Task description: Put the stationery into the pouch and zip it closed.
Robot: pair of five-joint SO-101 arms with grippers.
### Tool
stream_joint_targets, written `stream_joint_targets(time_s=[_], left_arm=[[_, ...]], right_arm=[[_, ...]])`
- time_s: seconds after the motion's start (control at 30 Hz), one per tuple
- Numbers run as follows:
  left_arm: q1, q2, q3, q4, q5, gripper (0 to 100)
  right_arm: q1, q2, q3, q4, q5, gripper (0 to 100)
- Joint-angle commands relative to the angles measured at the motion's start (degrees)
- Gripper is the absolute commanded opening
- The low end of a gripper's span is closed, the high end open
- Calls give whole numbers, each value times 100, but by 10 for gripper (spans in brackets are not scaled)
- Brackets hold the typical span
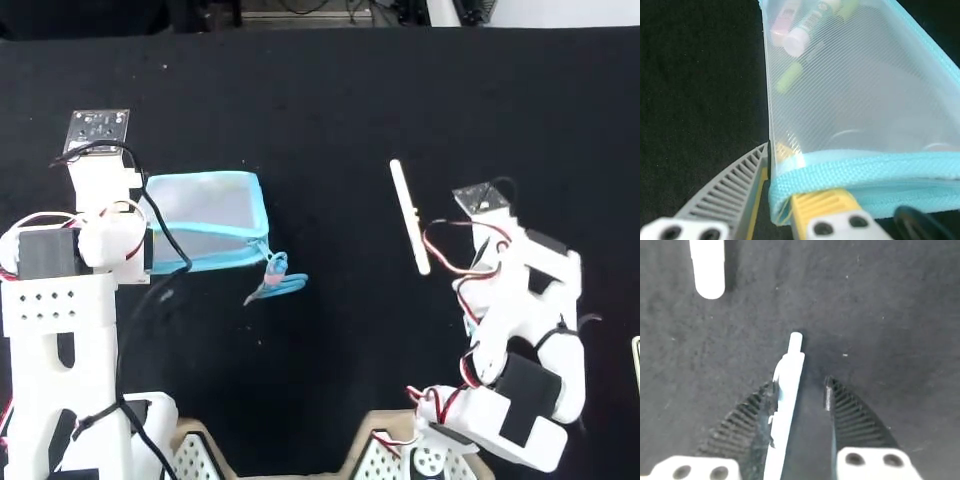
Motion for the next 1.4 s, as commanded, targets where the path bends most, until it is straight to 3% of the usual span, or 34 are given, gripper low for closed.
stream_joint_targets(time_s=[0.0, 0.13, 0.37, 0.5, 0.73, 0.97, 1.37], left_arm=[[-31, 35, 40, 35, 44, 30], [-31, 35, 40, 44, 44, 30], [-31, 35, 40, 26, 44, 30], [-31, 35, 40, 18, 44, 30], [-31, 35, 40, 9, 35, 30], [-31, 35, 40, 35, 35, 30], [-31, 35, 92, 9, 35, 30]], right_arm=[[123, -119, 13, -519, 35, 152], [440, -145, -22, -1081, 35, 152], [475, -145, -4, -1055, -9, 152], [440, -154, -242, -378, -88, 152], [343, -101, -1068, 870, -976, 152], [-97, -101, -708, 747, -1178, 152], [484, -101, -330, -132, -1125, 152]])
